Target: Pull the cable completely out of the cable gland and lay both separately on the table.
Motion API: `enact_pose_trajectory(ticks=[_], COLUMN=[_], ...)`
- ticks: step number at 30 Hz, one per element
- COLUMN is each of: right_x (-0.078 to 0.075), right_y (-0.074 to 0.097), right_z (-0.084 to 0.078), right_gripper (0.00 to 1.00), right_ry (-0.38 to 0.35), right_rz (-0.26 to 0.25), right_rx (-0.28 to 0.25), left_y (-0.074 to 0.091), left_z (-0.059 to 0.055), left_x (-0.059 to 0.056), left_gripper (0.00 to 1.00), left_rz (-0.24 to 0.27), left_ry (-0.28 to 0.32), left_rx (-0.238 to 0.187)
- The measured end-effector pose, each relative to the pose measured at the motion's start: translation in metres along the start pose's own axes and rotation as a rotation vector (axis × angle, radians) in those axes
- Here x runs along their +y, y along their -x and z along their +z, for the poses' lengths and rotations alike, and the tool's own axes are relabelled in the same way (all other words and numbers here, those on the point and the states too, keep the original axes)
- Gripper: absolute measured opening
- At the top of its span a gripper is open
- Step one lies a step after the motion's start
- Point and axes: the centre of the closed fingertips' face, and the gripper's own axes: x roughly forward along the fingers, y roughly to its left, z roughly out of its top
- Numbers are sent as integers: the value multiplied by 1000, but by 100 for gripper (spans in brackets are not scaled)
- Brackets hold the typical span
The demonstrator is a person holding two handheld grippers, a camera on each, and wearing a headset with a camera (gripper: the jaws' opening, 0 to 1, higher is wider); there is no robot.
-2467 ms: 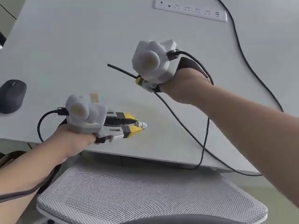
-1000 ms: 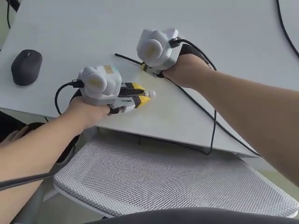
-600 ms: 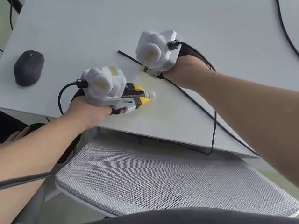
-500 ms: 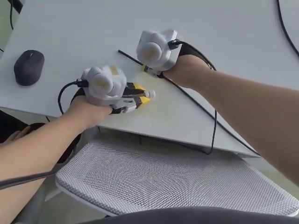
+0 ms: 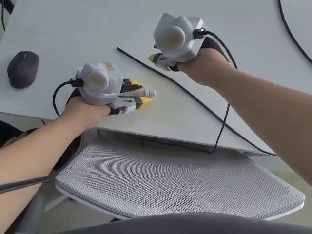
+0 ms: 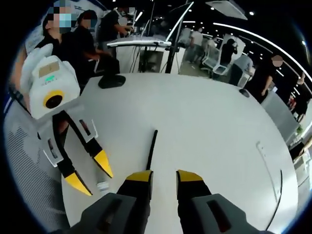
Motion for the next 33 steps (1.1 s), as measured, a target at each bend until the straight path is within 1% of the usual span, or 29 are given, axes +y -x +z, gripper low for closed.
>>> enact_pose_trajectory(ticks=[1, 3, 6, 9, 12, 14, 17, 20, 22, 25, 26, 27, 28, 30, 31, 32, 33], right_x=[-1, -2, -3, -4, -5, -4, -3, -2, 1, 6, 8, 9, 9, 8, 7, 8, 9], right_y=[5, 15, 29, 47, 64, 73, 89, 106, 116, 130, 135, 139, 144, 155, 161, 165, 171], right_z=[0, 1, 1, 4, 5, 4, 5, 2, -2, -13, -14, -16, -18, -21, -23, -25, -27], right_gripper=[16, 17, 19, 22, 24, 24, 27, 33, 37, 40, 42, 45, 46, 49, 51, 53, 55], right_ry=[-2, -7, -22, -43, -45, -55, -82, -133, -174, -175, -215, -241, -249, -280, -323, -350, -382], right_rz=[-7, -12, -17, -30, -42, -43, -48, -50, -47, -57, -53, -54, -55, -70, -77, -76, -77], right_rx=[-9, -23, -42, -78, -102, -104, -139, -183, -202, -194, -216, -227, -237, -266, -288, -297, -314], left_y=[1, 2, 6, 9, 13, 16, 21, 30, 36, 43, 46, 49, 51, 59, 63, 66, 71], left_z=[0, 0, -1, 1, 2, 3, 7, 12, 13, 12, 12, 12, 13, 17, 19, 21, 24], left_x=[0, -2, -3, -3, -3, -5, -7, -7, -6, -6, -6, -5, -5, -4, -4, -4, -4], left_gripper=[32, 32, 35, 41, 44, 45, 48, 51, 53, 54, 55, 56, 57, 59, 60, 61, 62], left_rz=[1, 0, 9, 24, 34, 37, 45, 59, 64, 67, 72, 77, 80, 86, 89, 93, 97], left_ry=[3, 31, 42, 74, 83, 98, 106, 122, 132, 148, 147, 148, 150, 163, 167, 169, 175], left_rx=[-2, -8, -11, -18, -29, -36, -48, -71, -77, -80, -78, -78, -83, -102, -109, -118, -135])
